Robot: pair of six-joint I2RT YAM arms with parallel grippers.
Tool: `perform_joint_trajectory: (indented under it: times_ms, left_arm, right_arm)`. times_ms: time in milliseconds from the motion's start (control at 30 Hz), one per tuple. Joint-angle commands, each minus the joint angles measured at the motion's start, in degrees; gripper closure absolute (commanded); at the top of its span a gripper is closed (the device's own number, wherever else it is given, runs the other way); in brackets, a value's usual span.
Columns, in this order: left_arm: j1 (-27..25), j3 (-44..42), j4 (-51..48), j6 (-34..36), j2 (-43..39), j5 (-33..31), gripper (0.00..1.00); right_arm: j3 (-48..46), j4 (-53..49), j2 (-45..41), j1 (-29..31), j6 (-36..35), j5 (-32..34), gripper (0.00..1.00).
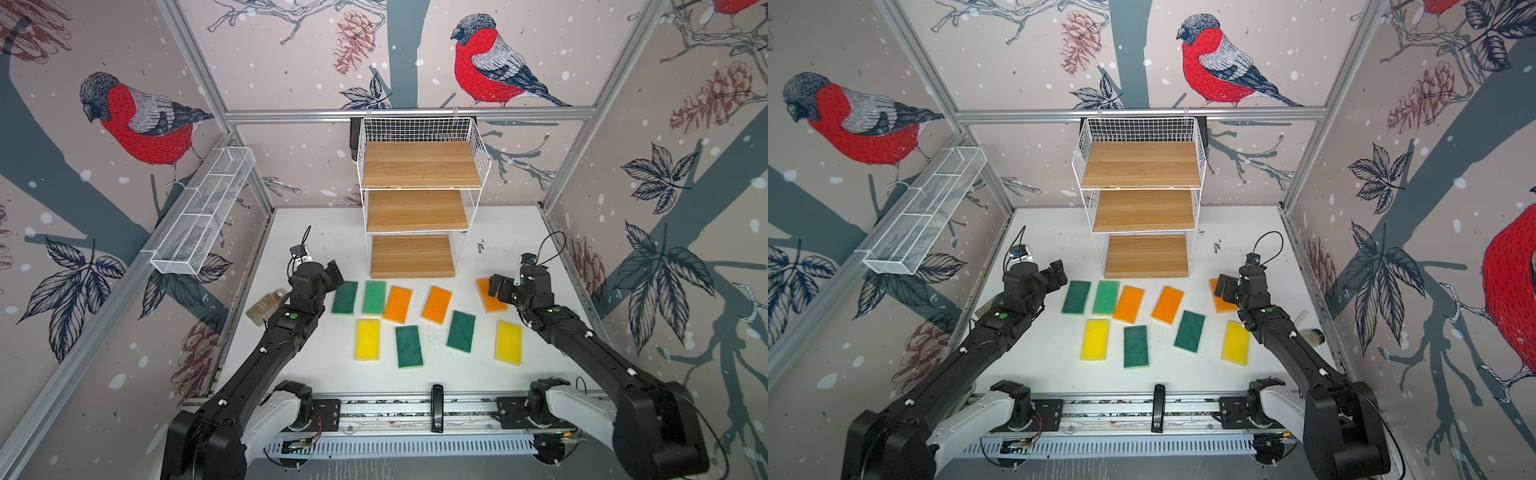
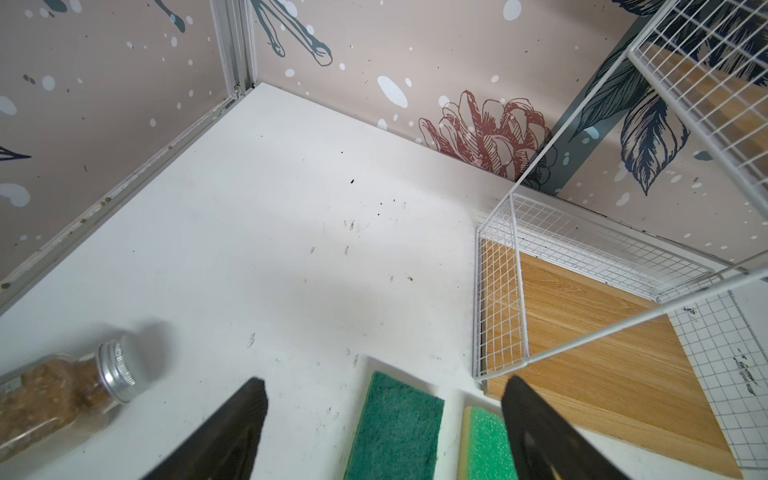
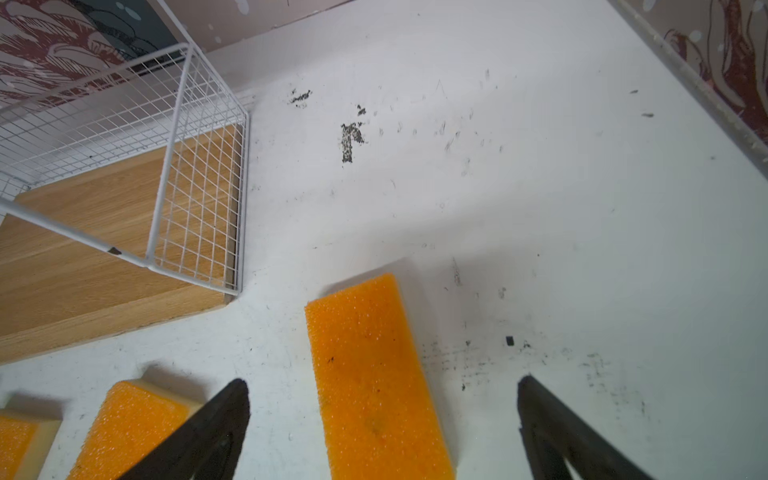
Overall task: Place and organize the cleaning sponges onto the shelf
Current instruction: 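Move the right gripper over the orange sponge while the left arm lifts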
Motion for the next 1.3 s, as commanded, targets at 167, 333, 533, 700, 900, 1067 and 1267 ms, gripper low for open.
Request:
perform_joint_trajectory:
  times_ms: [167,333,533,700,900,1067,1267]
  left_arm:
    - [-0.2,-0.4,-3.5,-2.6,-1.9,2.8,0.11]
    - [-0.3,-0.5,-3.8,-3.2,-2.3,4.3,0.11]
    - [-0.3,-0.9,-3.7,-3.7,-2.8,5.4,0.11]
    - [-0.3,-1.2,-3.4,-3.6,-3.4,6.2,0.11]
    - [-0.4,-1.2,-3.5,-3.2,-4.2,6.0,0.11]
    - [-0.4,-1.1,-3.6,-3.2,-4.8,6.5,0.11]
    - [-0.5,-1.3,-4.1,-3.5,-5.9,6.2,0.10]
  right_arm:
    - [2.7,-3.2,5.5,0.1,5.9,-1.2,0.03]
    - [3.4,-5.2,6.6,0.0,9.0,-0.9,0.04]
    - [3.1,-5.6,6.7,0.1,11.1,-2.4,0.04]
    - [3.0,-5.7,7.6,1.1,11.8,-3.1,0.05]
    - [1.9,-5.6,9.4,2.0,12.8,-3.1,0.04]
    - [1.3,-5.6,9.0,2.4,13.5,-1.3,0.04]
    - [1.1,-5.6,9.1,4.7,14.5,-0.7,0.04]
